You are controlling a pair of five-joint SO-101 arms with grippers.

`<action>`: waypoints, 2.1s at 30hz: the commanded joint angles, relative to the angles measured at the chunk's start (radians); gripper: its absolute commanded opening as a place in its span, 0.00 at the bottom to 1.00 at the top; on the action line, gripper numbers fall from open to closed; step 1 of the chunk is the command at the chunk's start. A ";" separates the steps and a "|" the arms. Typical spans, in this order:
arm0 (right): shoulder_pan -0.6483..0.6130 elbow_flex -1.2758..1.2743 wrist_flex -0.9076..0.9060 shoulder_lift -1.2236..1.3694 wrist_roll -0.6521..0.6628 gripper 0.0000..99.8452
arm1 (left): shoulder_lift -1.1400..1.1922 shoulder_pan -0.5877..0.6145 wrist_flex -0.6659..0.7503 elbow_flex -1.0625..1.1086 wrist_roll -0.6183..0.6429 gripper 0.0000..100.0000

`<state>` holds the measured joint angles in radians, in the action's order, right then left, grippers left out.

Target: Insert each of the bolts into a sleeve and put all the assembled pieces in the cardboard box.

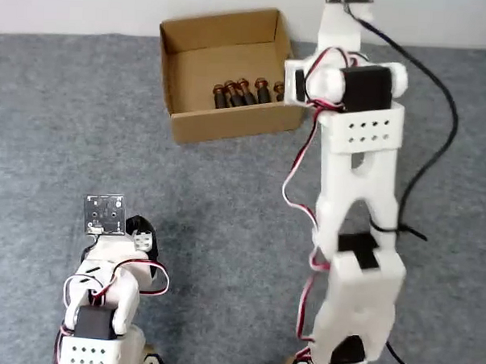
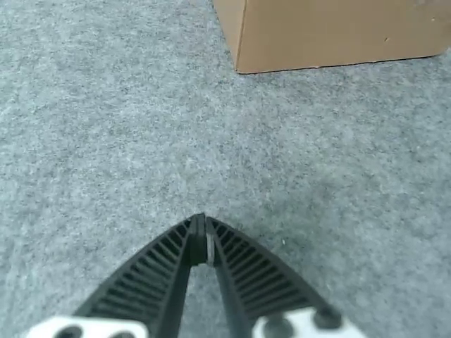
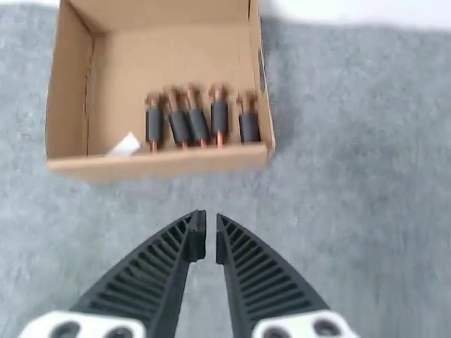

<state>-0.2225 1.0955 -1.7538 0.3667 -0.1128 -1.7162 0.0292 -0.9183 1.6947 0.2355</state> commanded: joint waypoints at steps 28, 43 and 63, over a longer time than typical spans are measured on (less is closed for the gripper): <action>0.269 -2.205 0.696 -1.532 -0.058 0.01 | -0.003 0.003 -0.006 -0.005 0.008 0.01; 0.272 -2.679 0.693 -2.106 0.044 0.01 | -0.003 0.003 -0.006 -0.005 0.008 0.01; 0.275 -2.780 0.447 -2.180 0.061 0.01 | -0.003 0.003 -0.006 -0.005 0.008 0.01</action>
<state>0.0414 -1.6648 -1.2735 -1.8029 -0.0637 -1.7162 0.0292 -0.9183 1.6947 0.2355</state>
